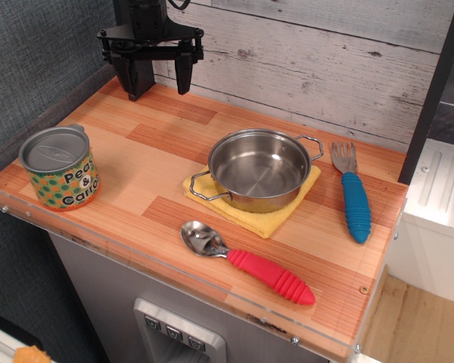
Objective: Pick up the pot and place it behind the can
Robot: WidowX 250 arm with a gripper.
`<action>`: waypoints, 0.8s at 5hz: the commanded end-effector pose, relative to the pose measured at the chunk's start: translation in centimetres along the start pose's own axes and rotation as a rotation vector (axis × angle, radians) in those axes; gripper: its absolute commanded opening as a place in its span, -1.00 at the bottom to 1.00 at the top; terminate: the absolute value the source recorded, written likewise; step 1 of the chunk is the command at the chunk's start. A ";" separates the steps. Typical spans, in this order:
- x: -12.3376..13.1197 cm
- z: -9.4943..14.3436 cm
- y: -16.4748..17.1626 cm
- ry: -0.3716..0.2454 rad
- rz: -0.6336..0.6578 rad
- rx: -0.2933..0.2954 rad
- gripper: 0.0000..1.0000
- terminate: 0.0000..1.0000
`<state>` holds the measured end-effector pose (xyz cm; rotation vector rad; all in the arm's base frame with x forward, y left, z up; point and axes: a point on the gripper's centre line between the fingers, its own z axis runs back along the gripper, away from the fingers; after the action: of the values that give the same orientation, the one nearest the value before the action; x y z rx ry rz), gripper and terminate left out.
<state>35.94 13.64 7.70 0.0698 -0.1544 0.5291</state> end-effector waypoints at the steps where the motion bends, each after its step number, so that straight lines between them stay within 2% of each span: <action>1: 0.0 0.0 0.0 0.000 0.000 0.000 1.00 -1.00; 2: -0.7 1.1 -0.9 -0.025 -0.084 -0.002 1.00 -1.00; 4: -3.2 1.7 -3.1 -0.003 -0.239 -0.021 1.00 -1.00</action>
<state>34.15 8.68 6.30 0.0590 -0.0807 0.2804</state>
